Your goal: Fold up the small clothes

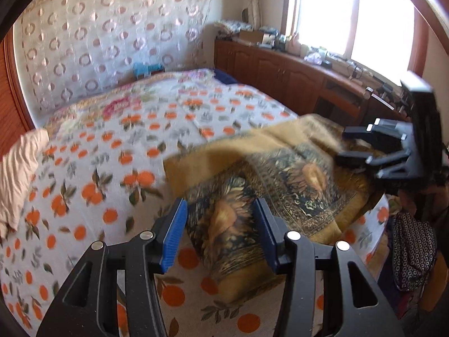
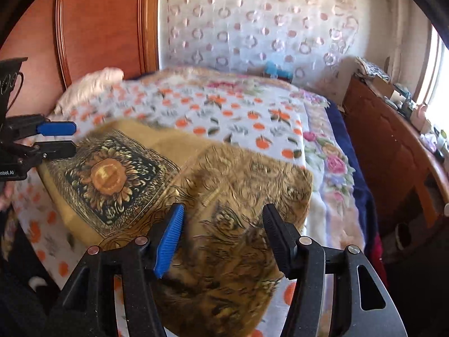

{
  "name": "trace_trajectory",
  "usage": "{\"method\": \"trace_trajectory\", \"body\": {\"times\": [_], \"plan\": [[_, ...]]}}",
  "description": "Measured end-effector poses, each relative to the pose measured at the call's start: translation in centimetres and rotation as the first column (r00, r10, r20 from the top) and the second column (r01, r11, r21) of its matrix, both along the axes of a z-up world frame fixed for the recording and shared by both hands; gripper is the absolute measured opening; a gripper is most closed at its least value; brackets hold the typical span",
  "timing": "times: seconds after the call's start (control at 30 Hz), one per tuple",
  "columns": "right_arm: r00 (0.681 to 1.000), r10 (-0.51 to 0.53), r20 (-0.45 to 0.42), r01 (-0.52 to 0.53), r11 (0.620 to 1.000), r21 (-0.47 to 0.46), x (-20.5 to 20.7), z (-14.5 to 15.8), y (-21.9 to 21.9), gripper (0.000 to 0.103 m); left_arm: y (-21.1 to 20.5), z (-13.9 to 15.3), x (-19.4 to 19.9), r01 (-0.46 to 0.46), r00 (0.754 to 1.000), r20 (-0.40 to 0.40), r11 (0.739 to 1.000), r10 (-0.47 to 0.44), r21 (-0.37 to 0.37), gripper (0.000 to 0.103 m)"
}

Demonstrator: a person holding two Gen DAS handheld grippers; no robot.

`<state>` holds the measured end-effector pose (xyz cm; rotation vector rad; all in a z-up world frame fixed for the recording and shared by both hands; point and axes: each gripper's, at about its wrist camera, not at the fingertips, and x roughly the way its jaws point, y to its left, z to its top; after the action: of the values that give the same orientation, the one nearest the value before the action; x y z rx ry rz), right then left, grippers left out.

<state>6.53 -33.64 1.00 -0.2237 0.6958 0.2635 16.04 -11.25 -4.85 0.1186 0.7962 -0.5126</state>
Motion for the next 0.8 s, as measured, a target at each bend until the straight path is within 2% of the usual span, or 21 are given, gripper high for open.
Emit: {"method": "trace_trajectory", "body": {"times": [0.1, 0.2, 0.33, 0.5, 0.67, 0.8], "plan": [[0.999, 0.035, 0.033, -0.035, 0.999, -0.01, 1.3, 2.4, -0.2, 0.07, 0.4, -1.3, 0.2, -0.014, 0.999, -0.043, 1.0, 0.014, -0.011, 0.05], [0.994, 0.11, 0.017, -0.11, 0.994, 0.003, 3.6, 4.4, 0.7, 0.071, 0.6, -2.4, 0.1, -0.022, 0.997, -0.071, 0.999, 0.02, -0.025, 0.051], [0.965, 0.25, -0.074, -0.248, 0.968, 0.03, 7.5, 4.9, 3.1, 0.071, 1.0, -3.6, 0.2, -0.041, 0.993, -0.115, 0.998, 0.035, -0.05, 0.054], [0.91, 0.357, -0.21, -0.369, 0.929, -0.019, 12.4, 2.8, 6.5, 0.071, 1.2, -3.7, 0.1, -0.045, 0.992, -0.123, 0.996, 0.036, -0.073, 0.055], [0.833, 0.442, -0.334, -0.461, 0.887, 0.024, 16.4, 1.8, 7.2, 0.071, 1.6, -3.5, 0.1, -0.042, 0.99, -0.139, 0.995, 0.03, -0.086, 0.055], [0.775, 0.474, -0.418, -0.492, 0.868, 0.072, 19.8, 0.5, 6.7, 0.071, 1.5, -3.2, 0.1, -0.032, 0.991, -0.13, 0.997, 0.023, -0.073, 0.055]]}}
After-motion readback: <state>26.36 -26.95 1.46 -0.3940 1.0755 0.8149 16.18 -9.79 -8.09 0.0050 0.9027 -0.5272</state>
